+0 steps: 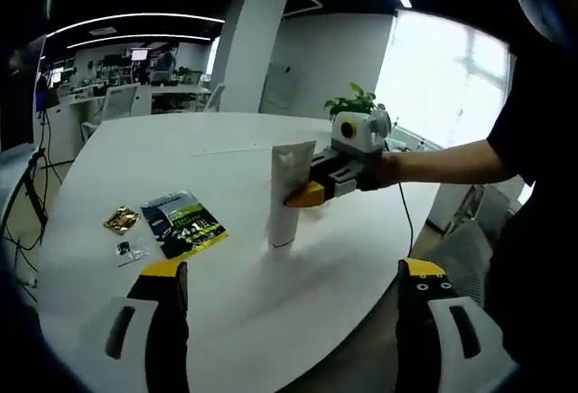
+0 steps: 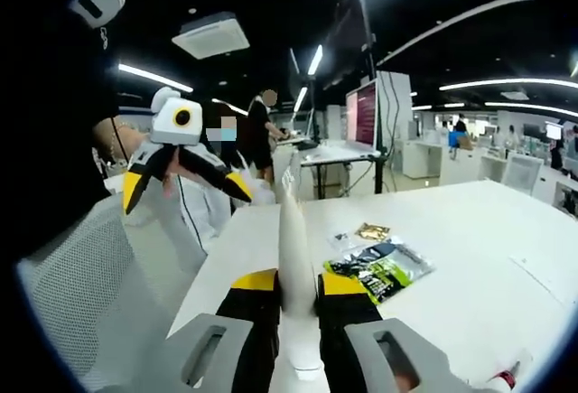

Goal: Arrange the skincare products in the storage area until every visible bottle or jar stands upright without overlapping.

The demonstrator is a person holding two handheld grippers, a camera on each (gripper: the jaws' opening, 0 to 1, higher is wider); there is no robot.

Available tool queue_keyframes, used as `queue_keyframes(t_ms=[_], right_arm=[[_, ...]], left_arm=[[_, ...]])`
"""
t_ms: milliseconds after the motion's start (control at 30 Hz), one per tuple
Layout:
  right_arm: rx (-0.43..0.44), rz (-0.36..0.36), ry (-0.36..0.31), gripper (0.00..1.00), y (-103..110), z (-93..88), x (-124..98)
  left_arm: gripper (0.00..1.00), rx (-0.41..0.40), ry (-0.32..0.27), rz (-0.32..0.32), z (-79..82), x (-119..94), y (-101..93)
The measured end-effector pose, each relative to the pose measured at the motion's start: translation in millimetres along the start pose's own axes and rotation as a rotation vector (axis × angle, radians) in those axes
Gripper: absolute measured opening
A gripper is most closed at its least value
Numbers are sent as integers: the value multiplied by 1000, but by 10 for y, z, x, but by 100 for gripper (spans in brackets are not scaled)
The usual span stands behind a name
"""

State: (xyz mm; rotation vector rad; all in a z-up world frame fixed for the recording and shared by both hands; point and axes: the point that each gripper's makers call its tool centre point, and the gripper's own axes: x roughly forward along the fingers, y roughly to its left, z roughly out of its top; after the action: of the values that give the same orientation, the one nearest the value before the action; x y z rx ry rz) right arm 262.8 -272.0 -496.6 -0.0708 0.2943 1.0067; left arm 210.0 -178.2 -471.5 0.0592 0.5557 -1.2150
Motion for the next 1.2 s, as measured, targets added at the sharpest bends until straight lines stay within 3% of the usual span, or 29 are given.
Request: queue_keyframes(t_ms=[800,1033,1200], right_arm=[[33,-14,65,9,-12,-70,-79],[69,-27,76,16,9,-72,-87],[92,-81,104,25,-67,-112,-154]], left_arm=[[86,6,27,-47,-46,52,-98],[86,9,32,-51,-36,30,-107],[85,8,39,-51,-38,17,-84]])
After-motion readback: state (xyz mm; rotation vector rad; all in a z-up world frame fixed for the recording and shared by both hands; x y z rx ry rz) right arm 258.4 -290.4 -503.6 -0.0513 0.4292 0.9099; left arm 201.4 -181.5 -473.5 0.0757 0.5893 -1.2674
